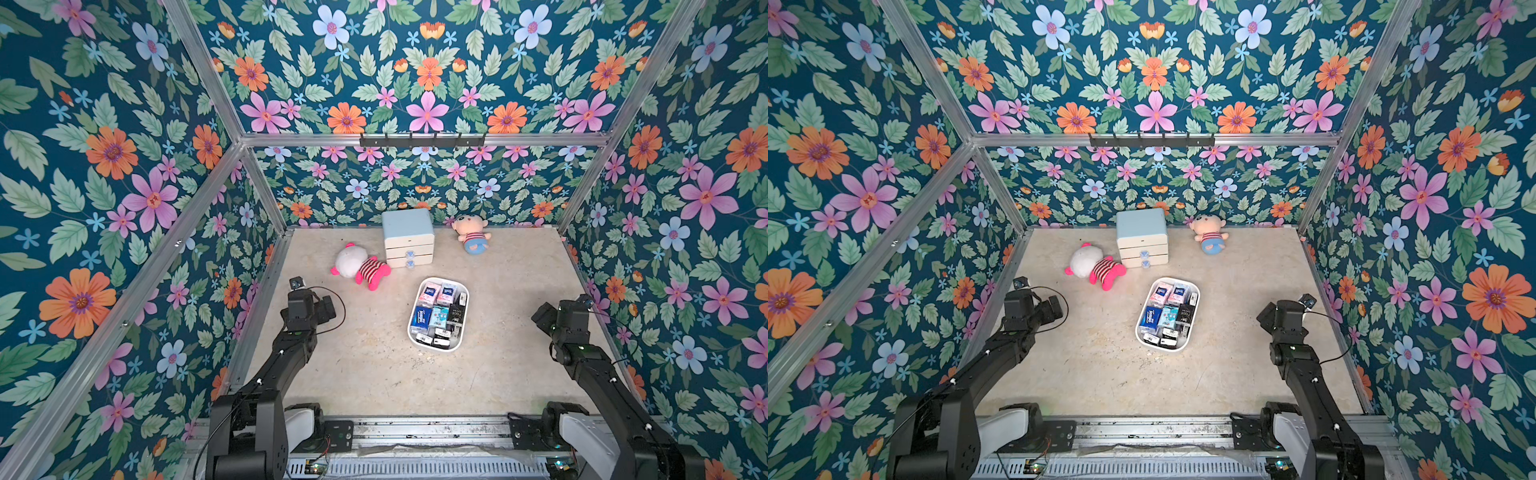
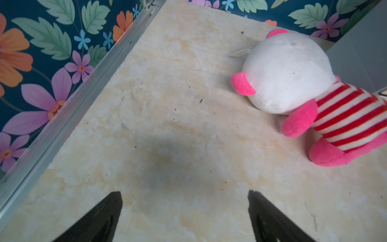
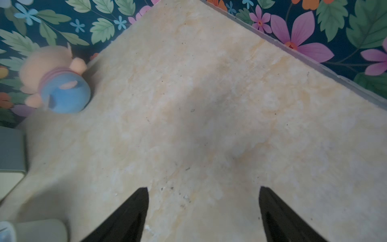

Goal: Put the pocket tissues into the storage box
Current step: Reset both arms

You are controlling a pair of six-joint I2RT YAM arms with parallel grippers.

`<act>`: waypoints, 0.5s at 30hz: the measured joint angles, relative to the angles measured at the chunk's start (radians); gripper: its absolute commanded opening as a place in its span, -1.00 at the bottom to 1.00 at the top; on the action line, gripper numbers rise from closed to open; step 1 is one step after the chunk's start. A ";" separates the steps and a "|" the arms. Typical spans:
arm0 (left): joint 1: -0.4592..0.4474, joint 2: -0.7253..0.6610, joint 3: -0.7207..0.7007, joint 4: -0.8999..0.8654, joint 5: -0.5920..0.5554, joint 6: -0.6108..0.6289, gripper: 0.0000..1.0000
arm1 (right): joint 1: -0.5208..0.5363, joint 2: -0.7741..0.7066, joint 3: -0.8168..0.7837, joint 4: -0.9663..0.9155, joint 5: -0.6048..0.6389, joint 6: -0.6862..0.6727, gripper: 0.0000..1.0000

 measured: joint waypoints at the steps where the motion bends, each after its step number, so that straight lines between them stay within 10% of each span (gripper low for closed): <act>1: 0.012 0.034 -0.012 0.068 -0.011 0.018 0.99 | -0.002 0.039 -0.016 0.057 0.007 -0.034 0.77; 15: 0.074 0.304 -0.143 0.713 0.035 0.039 0.99 | 0.027 0.457 -0.243 1.122 -0.001 -0.286 0.98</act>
